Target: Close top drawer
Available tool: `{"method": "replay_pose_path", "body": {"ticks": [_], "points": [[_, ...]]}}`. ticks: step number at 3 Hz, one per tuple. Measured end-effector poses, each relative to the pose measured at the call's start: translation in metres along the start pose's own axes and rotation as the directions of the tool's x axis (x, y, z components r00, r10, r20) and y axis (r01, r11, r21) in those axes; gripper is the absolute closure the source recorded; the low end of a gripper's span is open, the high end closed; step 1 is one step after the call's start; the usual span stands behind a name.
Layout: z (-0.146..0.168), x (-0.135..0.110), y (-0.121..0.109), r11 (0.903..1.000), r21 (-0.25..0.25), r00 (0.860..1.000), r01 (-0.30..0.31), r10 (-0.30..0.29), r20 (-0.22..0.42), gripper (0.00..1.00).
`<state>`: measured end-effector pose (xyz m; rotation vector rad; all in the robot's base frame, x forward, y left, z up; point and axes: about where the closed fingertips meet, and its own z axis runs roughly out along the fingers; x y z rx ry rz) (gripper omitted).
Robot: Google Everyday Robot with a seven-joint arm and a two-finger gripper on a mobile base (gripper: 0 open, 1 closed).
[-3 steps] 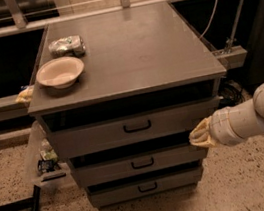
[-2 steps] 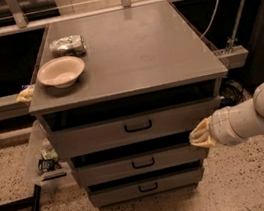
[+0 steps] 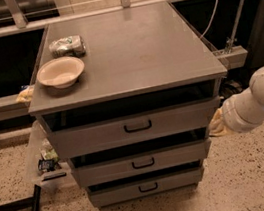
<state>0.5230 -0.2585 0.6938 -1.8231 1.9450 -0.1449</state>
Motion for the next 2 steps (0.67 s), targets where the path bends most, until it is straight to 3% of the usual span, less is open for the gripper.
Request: {"method": "replay_pose_path", "body": {"ticks": [1,2], "points": [[-0.052,0.06,-0.034,0.9988,0.01,0.977,0.049,-0.045,-0.208,1.0],[-0.137,0.11,-0.074,0.9928,0.102,0.927,0.063,-0.02,-0.373,1.0]]}}
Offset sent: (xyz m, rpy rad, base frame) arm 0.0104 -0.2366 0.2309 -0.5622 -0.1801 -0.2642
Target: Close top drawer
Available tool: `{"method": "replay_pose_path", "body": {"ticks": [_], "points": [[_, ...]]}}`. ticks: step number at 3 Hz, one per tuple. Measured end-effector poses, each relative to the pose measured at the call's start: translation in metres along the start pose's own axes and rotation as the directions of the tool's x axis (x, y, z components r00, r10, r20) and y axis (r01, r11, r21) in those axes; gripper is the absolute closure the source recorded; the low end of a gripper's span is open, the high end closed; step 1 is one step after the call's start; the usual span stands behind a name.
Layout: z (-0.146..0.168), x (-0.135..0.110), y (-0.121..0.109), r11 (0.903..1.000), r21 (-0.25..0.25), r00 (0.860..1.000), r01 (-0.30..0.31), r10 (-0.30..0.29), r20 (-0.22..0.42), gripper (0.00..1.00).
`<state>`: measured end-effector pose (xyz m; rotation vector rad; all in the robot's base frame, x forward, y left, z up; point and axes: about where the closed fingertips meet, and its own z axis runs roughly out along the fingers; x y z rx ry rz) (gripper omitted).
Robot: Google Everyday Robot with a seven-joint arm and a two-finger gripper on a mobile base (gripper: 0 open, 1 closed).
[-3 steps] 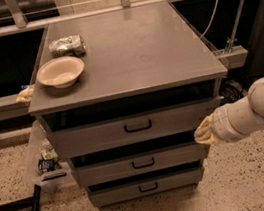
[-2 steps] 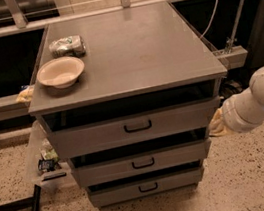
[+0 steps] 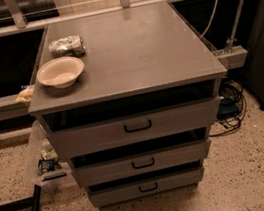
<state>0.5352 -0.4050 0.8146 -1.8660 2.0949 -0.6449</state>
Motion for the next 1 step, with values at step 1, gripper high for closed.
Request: {"method": "replay_pose_path", "body": {"ticks": [1], "points": [[-0.0044,0.0068,-0.0051,0.9999,0.012,1.0,-0.001,0.001,-0.014,0.81]]}}
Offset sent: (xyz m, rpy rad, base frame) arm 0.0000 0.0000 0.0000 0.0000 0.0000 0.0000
